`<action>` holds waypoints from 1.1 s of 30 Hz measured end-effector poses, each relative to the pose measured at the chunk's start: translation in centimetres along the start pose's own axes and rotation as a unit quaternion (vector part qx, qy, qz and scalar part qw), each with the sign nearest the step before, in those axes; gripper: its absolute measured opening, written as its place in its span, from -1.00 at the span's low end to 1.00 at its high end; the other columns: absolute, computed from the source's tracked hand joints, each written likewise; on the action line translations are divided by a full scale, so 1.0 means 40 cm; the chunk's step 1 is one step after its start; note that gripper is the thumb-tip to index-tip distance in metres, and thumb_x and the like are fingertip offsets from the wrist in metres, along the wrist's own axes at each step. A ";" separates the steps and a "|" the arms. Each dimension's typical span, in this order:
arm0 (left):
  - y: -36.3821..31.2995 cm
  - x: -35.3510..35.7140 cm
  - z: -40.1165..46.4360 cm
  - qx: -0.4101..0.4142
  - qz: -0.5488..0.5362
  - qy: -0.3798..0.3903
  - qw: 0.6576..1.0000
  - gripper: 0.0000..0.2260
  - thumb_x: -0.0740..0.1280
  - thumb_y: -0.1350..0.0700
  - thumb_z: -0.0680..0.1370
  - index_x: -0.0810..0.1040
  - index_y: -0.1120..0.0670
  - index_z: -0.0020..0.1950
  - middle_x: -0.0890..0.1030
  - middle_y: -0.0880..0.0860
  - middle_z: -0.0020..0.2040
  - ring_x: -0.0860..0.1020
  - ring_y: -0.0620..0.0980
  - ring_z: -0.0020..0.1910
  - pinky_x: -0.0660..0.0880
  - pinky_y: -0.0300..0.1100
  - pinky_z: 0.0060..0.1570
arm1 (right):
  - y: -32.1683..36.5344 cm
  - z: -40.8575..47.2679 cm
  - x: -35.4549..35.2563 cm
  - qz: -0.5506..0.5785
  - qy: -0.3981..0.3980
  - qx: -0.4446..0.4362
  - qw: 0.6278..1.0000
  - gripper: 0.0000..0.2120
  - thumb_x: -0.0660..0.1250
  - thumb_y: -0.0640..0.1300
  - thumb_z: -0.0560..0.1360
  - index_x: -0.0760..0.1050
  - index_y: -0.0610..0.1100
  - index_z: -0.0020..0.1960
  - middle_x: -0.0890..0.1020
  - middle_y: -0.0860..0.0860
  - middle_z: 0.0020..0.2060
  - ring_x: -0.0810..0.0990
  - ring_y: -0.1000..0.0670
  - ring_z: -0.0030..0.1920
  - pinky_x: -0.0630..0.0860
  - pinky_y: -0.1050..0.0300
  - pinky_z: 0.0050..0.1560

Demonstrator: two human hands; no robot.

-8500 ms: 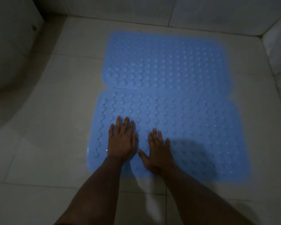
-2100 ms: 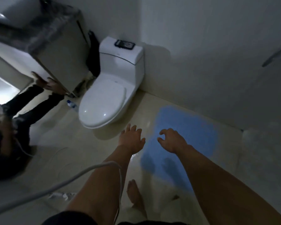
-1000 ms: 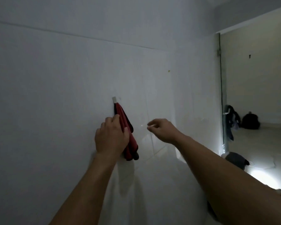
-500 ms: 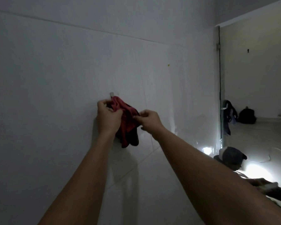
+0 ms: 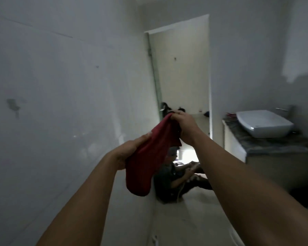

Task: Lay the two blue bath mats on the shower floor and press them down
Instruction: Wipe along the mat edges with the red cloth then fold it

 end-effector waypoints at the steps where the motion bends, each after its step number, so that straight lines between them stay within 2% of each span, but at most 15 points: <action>1: 0.014 0.071 0.037 -0.009 0.015 0.041 0.999 -0.47 0.38 -0.22 0.54 0.61 0.17 0.29 0.70 0.21 0.15 0.69 0.16 0.12 0.61 0.02 0.18 | 0.000 -0.028 -0.080 -0.037 -0.027 0.001 0.999 -0.79 0.34 -0.28 0.49 0.63 -0.11 0.09 0.63 -0.05 -0.24 0.57 -0.01 -0.22 0.44 0.24 -0.30; 4: 0.036 0.281 0.121 -0.024 0.029 0.148 0.988 -0.61 0.41 -0.02 0.57 0.63 0.22 0.26 0.68 0.27 0.16 0.66 0.19 0.08 0.59 0.07 0.22 | -0.013 -0.120 -0.313 -0.183 -0.115 0.015 0.976 -0.74 0.47 -0.23 0.47 0.60 -0.13 0.15 0.65 -0.08 -0.19 0.60 0.05 -0.26 0.47 0.32 -0.37; 8: 0.052 0.621 0.191 -0.023 -0.033 0.257 0.966 -0.87 0.35 0.09 0.59 0.66 0.09 -0.08 0.69 0.07 -0.21 0.65 -0.02 -0.25 0.55 -0.21 -0.21 | -0.050 -0.326 -0.641 -0.244 -0.295 0.051 0.922 -0.53 0.63 -0.10 0.32 0.50 -0.13 0.13 0.57 -0.01 -0.14 0.59 0.00 -0.10 0.57 0.13 -0.08; 9: 0.062 0.684 0.204 -0.030 -0.047 0.260 0.964 -0.88 0.35 0.08 0.57 0.65 0.07 -0.11 0.67 0.05 -0.22 0.63 -0.02 -0.25 0.54 -0.21 -0.21 | -0.066 -0.386 -0.700 -0.251 -0.320 0.070 0.911 -0.52 0.62 -0.08 0.34 0.48 -0.15 0.14 0.54 0.01 -0.13 0.56 0.03 -0.09 0.54 0.15 -0.07; 12: 0.103 0.879 0.219 -0.049 -0.079 0.276 0.957 -0.77 0.30 0.08 0.63 0.66 0.18 0.15 0.71 0.15 0.07 0.66 0.12 0.08 0.57 -0.05 0.06 | -0.131 -0.603 -0.832 -0.252 -0.430 0.140 0.856 -0.57 0.56 0.09 0.37 0.48 -0.11 0.06 0.60 -0.05 -0.05 0.60 -0.04 -0.04 0.57 0.04 -0.02; 14: 0.134 1.000 0.197 -0.075 -0.071 0.305 0.947 -0.75 0.27 0.10 0.65 0.61 0.23 0.20 0.72 0.19 0.06 0.67 0.14 0.09 0.58 0.00 0.05 | -0.177 -0.743 -0.896 -0.216 -0.528 0.168 0.804 -0.63 0.47 0.18 0.43 0.48 -0.11 -0.11 0.64 -0.08 -0.14 0.66 -0.16 -0.06 0.61 -0.10 0.04; 16: 0.160 1.104 0.157 -0.091 -0.054 0.348 0.932 -0.77 0.25 0.11 0.65 0.60 0.20 0.18 0.71 0.21 0.04 0.66 0.14 0.06 0.57 0.05 0.08 | -0.203 -0.885 -0.911 -0.147 -0.588 0.209 0.767 -0.57 0.34 0.20 0.54 0.48 -0.17 -0.23 0.60 -0.10 -0.30 0.63 -0.14 -0.25 0.59 -0.06 -0.14; 18: 0.182 1.194 0.128 -0.094 -0.052 0.397 0.912 -0.78 0.24 0.15 0.62 0.62 0.19 0.16 0.70 0.20 0.01 0.66 0.11 0.01 0.57 0.05 0.07 | -0.212 -0.992 -0.878 -0.051 -0.610 0.244 0.752 -0.41 0.17 0.35 0.56 0.55 -0.19 -0.15 0.63 -0.12 -0.27 0.60 -0.07 -0.29 0.42 0.13 -0.28; 21: 0.217 1.289 0.097 -0.113 -0.058 0.472 0.873 -0.75 0.25 0.17 0.57 0.58 0.26 0.16 0.64 0.17 -0.10 0.63 0.06 -0.11 0.57 -0.01 -0.03 | -0.237 -1.092 -0.854 0.017 -0.590 0.219 0.777 -0.21 -0.02 0.51 0.51 0.58 -0.10 0.23 0.70 -0.05 0.06 0.66 -0.02 -0.04 0.38 0.16 -0.17; 24: 0.244 1.328 0.058 -0.143 -0.037 0.530 0.835 -0.83 0.26 0.12 0.58 0.56 0.19 0.04 0.56 0.12 -0.26 0.55 0.02 -0.28 0.55 -0.11 -0.26 | -0.242 -1.124 -0.835 0.064 -0.610 0.182 0.769 -0.07 0.11 0.69 0.26 0.53 0.08 0.35 0.64 0.09 0.24 0.59 -0.01 0.22 0.29 -0.28 0.17; 25: 0.251 1.331 0.055 -0.151 -0.030 0.545 0.824 -0.85 0.28 0.12 0.55 0.57 0.16 0.01 0.54 0.12 -0.24 0.54 0.03 -0.28 0.54 -0.12 -0.28 | -0.238 -1.125 -0.824 0.074 -0.622 0.165 0.762 -0.13 0.19 0.65 0.26 0.54 0.10 0.33 0.64 0.10 0.24 0.57 -0.01 0.23 0.27 -0.34 0.22; 27: 0.264 1.324 0.070 -0.155 -0.022 0.564 0.811 -0.84 0.32 0.14 0.43 0.51 0.10 -0.01 0.47 0.14 -0.19 0.49 0.05 -0.26 0.49 -0.10 -0.26 | -0.224 -1.115 -0.800 0.097 -0.667 0.104 0.731 -0.37 0.34 0.41 0.42 0.56 0.01 0.30 0.66 0.01 0.23 0.61 -0.03 0.16 0.43 -0.18 0.17; 30: 0.276 1.318 0.100 -0.146 -0.023 0.592 0.792 -0.63 0.20 0.25 0.50 0.56 0.05 0.27 0.59 0.18 0.05 0.55 0.10 -0.15 0.57 -0.03 -0.13 | -0.229 -1.112 -0.774 0.105 -0.720 0.035 0.685 -0.65 0.31 0.02 0.60 0.58 -0.17 0.27 0.69 -0.14 0.15 0.69 -0.10 0.03 0.63 0.00 -0.11; 31: 0.279 1.307 0.108 -0.143 -0.015 0.599 0.788 -0.60 0.17 0.27 0.56 0.52 0.00 0.35 0.61 0.19 0.08 0.55 0.07 -0.21 0.59 -0.06 -0.18 | -0.238 -1.107 -0.764 0.097 -0.743 0.034 0.661 -0.67 0.29 0.00 0.62 0.58 -0.17 0.27 0.70 -0.14 0.12 0.69 -0.12 0.05 0.65 -0.03 -0.11; 33: 0.279 1.280 0.123 -0.117 0.016 0.610 0.784 -0.53 0.13 0.31 0.59 0.44 -0.09 0.42 0.58 0.15 -0.14 0.38 -0.06 -0.43 0.48 -0.20 -0.46 | -0.253 -1.092 -0.740 0.083 -0.785 0.052 0.611 -0.67 0.24 0.03 0.64 0.57 -0.15 0.25 0.70 -0.13 0.10 0.69 -0.15 0.06 0.66 -0.10 -0.08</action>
Point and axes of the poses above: each hand's wrist, its own z-axis towards the middle knuckle, its own x-axis out of the palm, y = z × x, the point moved 1 cm from there along z, towards the middle knuckle
